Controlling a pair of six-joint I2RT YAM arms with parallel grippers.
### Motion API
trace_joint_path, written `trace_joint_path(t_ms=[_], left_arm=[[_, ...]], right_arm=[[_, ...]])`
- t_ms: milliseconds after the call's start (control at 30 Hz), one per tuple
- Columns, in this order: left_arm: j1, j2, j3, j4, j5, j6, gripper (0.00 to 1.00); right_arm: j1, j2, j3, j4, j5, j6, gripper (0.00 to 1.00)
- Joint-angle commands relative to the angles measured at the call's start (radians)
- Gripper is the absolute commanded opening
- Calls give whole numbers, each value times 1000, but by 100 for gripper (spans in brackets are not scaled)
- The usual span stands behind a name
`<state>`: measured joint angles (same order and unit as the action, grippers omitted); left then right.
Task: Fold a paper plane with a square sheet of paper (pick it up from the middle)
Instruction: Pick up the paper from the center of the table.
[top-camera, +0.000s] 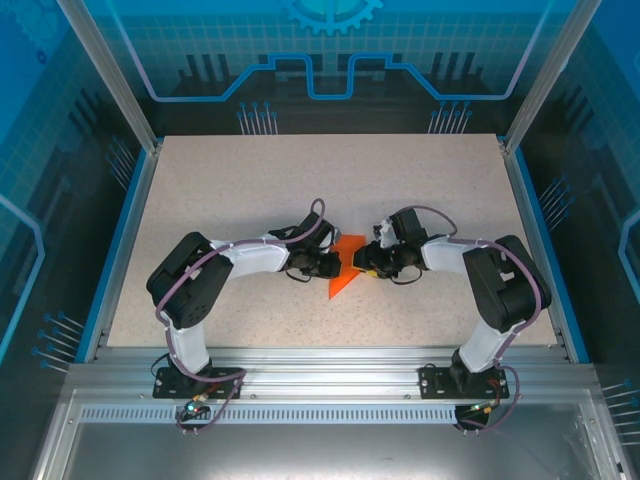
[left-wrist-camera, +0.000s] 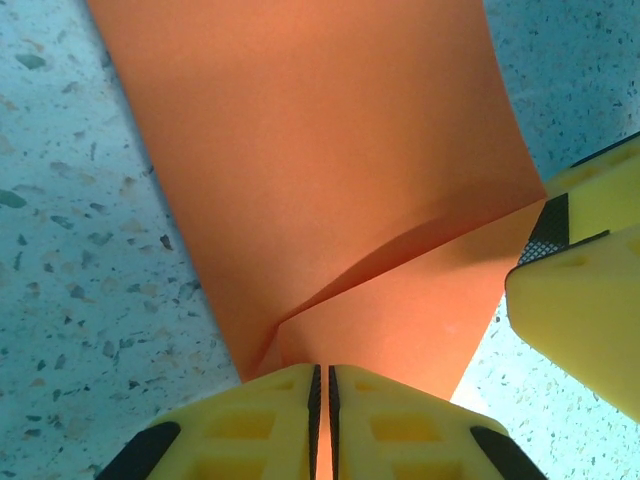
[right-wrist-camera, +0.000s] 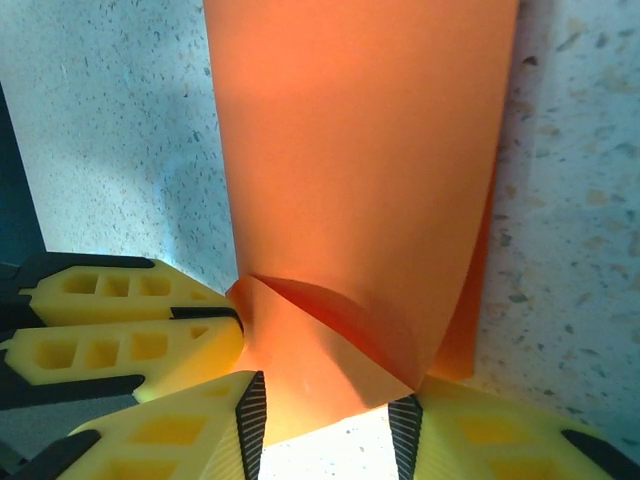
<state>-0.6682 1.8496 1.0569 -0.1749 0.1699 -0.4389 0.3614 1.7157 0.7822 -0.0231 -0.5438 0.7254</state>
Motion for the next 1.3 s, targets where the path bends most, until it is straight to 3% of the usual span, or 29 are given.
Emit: trace_joint_path(t_ms=[0,233,433,533,1000,1267], left_arm=[[10,7,-23,22,28,14,15],[11,-50,-53,49,46,-12,19],[9,-143,-135,78,42,-42,34],[1,-188,-176,78,31,-51,35],[-110,-391,-292,56,-116,-103,40],[-197,-384,-297,27,-188,-91,43]], right_arm=[[18,28,34,17,-44,-9,38],[54,78,85,-24,-42,-51,32],[74,97,126,-59,-11,-58,19],[78,79,121,-64,2,-36,14],[169,-113,9,-51,112,147,13],[209,-130,0,-66,189,171,15]])
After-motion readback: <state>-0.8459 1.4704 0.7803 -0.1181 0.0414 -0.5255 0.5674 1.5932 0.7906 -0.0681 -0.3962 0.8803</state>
